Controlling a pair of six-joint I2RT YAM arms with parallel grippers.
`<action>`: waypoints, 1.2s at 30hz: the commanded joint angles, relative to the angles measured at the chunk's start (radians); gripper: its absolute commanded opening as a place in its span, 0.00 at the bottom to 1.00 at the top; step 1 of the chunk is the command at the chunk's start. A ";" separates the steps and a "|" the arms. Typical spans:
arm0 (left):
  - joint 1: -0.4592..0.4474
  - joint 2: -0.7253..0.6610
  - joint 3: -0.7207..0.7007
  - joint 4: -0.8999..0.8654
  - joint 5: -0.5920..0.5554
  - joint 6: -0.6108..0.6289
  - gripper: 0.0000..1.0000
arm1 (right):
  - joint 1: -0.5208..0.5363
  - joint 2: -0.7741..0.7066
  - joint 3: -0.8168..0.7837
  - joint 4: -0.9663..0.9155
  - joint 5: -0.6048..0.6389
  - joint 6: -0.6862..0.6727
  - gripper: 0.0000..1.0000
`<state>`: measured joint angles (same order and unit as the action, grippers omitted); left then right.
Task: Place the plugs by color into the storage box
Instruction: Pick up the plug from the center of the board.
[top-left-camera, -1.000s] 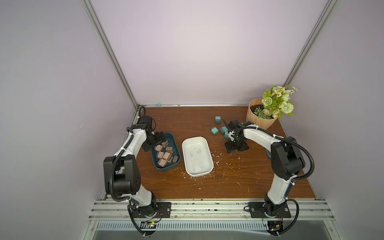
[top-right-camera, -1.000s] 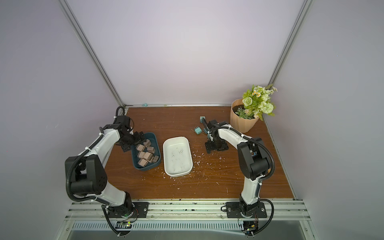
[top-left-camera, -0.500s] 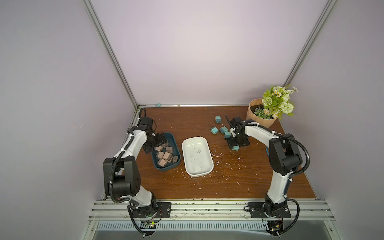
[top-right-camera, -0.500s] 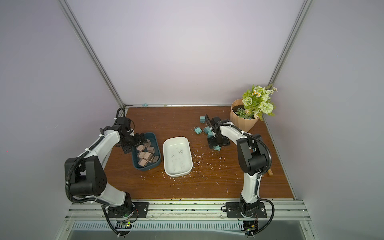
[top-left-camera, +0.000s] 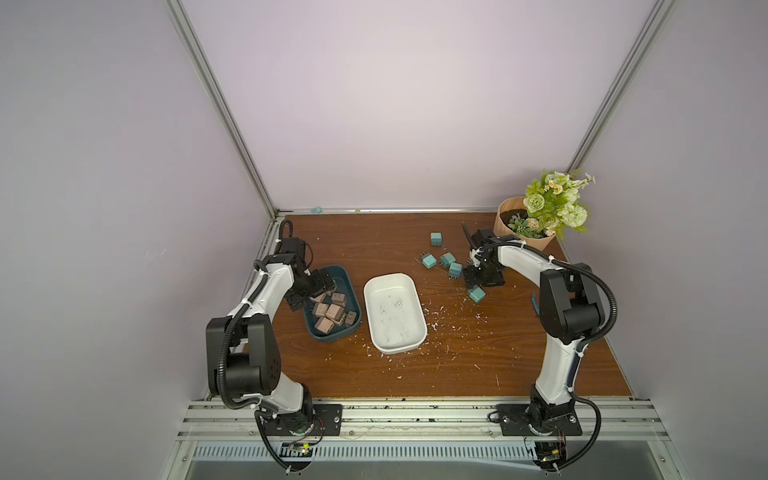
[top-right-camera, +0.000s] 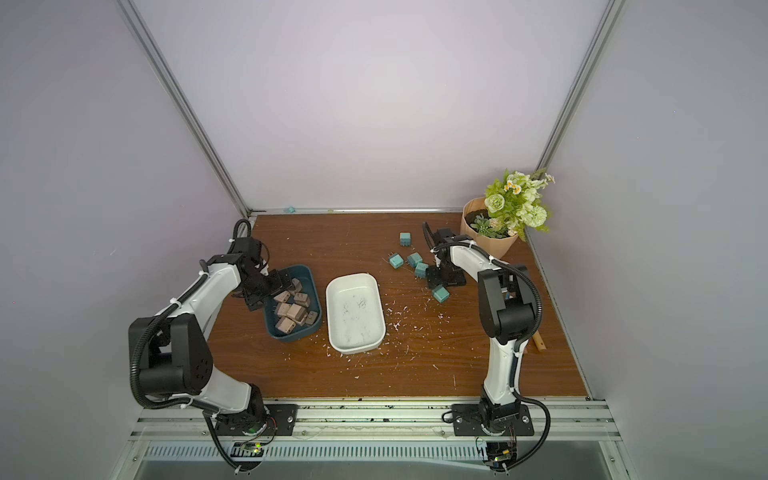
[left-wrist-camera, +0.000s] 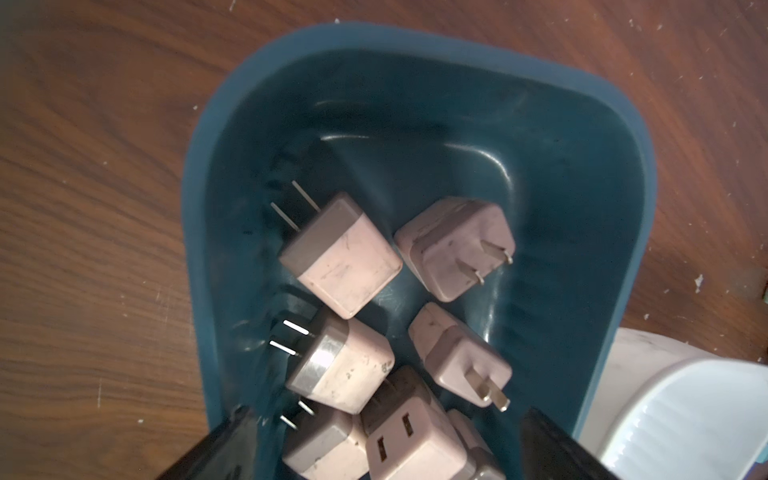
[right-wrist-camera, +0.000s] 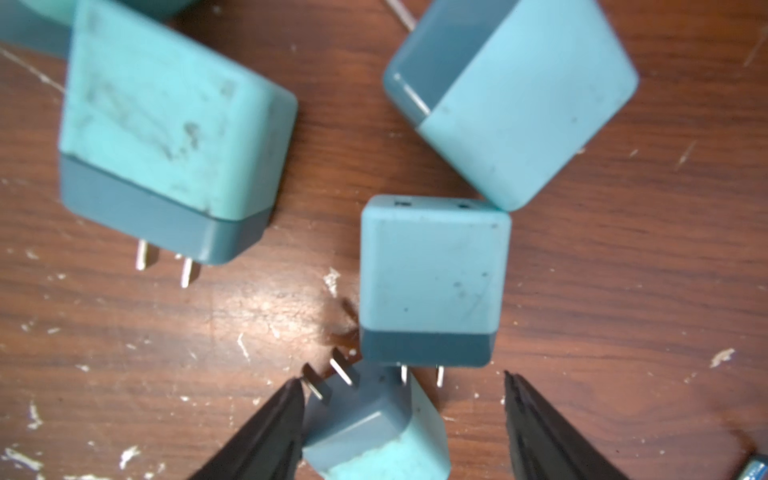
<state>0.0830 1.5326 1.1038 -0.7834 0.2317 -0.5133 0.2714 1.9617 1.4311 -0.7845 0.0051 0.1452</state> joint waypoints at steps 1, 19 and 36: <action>-0.006 -0.030 -0.013 -0.002 0.000 -0.023 0.99 | 0.001 -0.053 -0.032 0.033 -0.065 0.000 0.75; -0.006 -0.081 -0.079 0.013 -0.003 -0.050 1.00 | 0.003 -0.147 -0.190 0.084 -0.179 0.033 0.60; -0.006 -0.023 -0.010 0.015 0.003 -0.044 1.00 | 0.042 -0.194 -0.142 0.040 -0.169 0.089 0.38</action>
<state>0.0830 1.4971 1.0691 -0.7582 0.2443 -0.5388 0.2951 1.8362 1.2469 -0.7082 -0.1528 0.2127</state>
